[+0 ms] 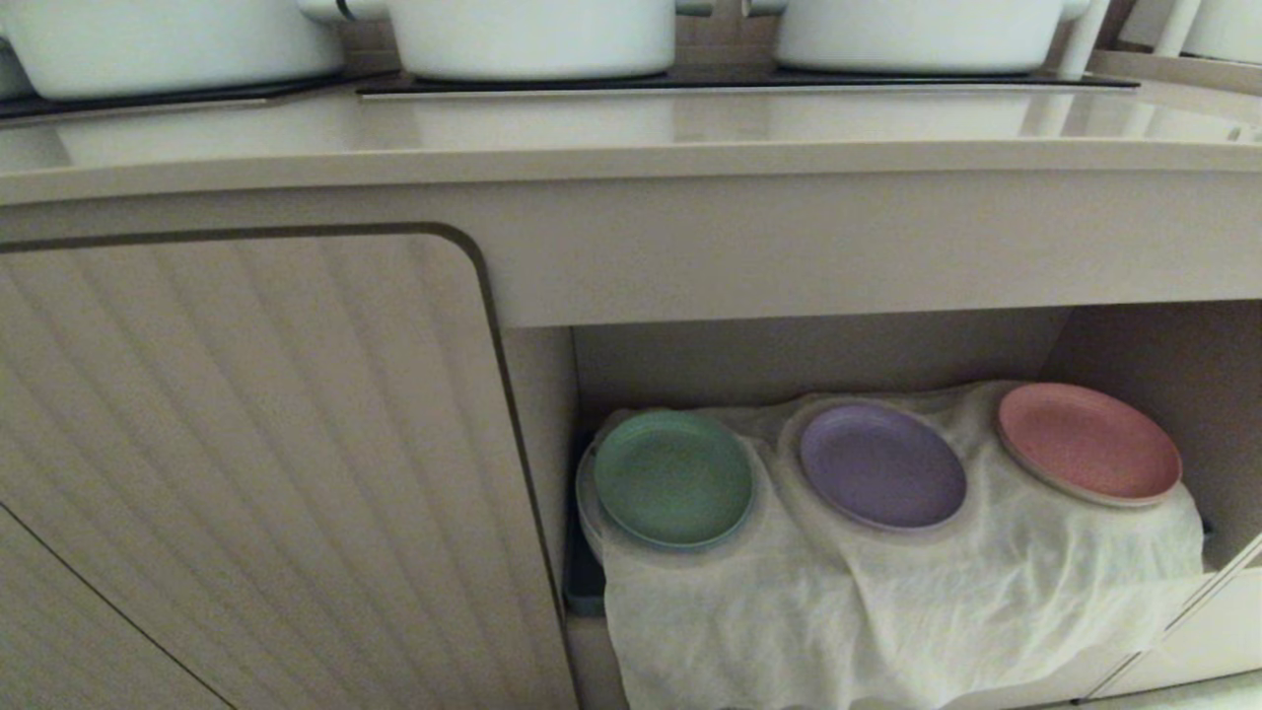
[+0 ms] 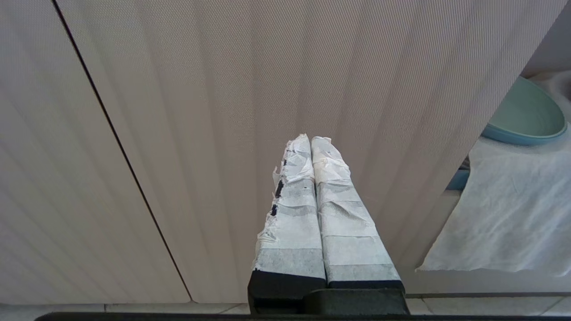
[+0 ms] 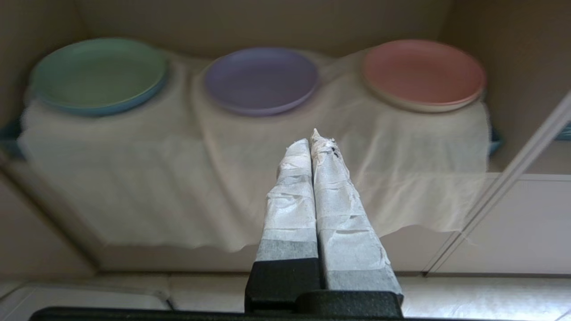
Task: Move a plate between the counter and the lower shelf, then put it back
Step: Pick up the plate in the cupboard
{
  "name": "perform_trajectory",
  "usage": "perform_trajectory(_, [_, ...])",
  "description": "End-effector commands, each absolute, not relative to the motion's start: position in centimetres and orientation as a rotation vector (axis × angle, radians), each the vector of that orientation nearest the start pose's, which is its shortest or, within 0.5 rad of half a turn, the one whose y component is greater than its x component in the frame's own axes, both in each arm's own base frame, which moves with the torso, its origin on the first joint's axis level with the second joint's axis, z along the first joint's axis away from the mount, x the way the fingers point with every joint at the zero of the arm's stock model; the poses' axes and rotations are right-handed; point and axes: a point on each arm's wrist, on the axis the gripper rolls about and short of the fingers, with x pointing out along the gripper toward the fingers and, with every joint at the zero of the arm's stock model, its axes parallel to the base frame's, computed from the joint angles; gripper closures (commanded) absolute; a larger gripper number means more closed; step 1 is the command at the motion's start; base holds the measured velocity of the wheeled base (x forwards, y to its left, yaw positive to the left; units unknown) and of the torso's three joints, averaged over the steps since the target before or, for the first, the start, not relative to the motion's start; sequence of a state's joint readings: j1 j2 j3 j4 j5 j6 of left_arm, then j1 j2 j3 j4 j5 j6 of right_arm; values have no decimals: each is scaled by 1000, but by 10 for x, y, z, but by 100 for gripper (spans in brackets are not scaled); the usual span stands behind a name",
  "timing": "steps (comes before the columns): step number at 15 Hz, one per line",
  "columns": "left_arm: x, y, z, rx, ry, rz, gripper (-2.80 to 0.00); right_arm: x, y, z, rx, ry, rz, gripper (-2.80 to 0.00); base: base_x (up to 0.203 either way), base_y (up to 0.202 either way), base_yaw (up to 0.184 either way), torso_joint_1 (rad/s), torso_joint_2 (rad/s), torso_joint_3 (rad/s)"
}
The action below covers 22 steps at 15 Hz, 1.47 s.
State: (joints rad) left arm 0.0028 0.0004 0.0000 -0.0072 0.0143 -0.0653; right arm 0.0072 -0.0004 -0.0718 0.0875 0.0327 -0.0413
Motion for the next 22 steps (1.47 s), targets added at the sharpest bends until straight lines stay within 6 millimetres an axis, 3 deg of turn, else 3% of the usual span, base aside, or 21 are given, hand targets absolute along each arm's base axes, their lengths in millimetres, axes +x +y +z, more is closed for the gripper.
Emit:
perform_trajectory(1, [-23, 0, 76, -66, -8, 18, 0, -35, 1, 96, -40, 39, 71, 0, 0, 0, 0, 0, 0, 0])
perform_trajectory(7, [-23, 0, 76, -66, -8, 17, 0, -18, 2, 115, -35, 189, 103, 0, 0, 0, 0, 0, 0, 0])
perform_trajectory(12, [-23, 0, 76, -66, -8, 17, 0, 11, 3, 128, -34, 365, 162, 0, 0, 0, 0, 0, 0, 0])
perform_trajectory(17, [-23, 0, 76, -66, -5, 17, 0, 71, 8, 132, -30, 547, 198, 0, 0, 0, 0, 0, 0, 0])
perform_trajectory(22, [-22, 0, 76, -66, -2, 20, 0, 137, 13, 111, -33, 680, 203, 0, 0, 0, 0, 0, 0, 0])
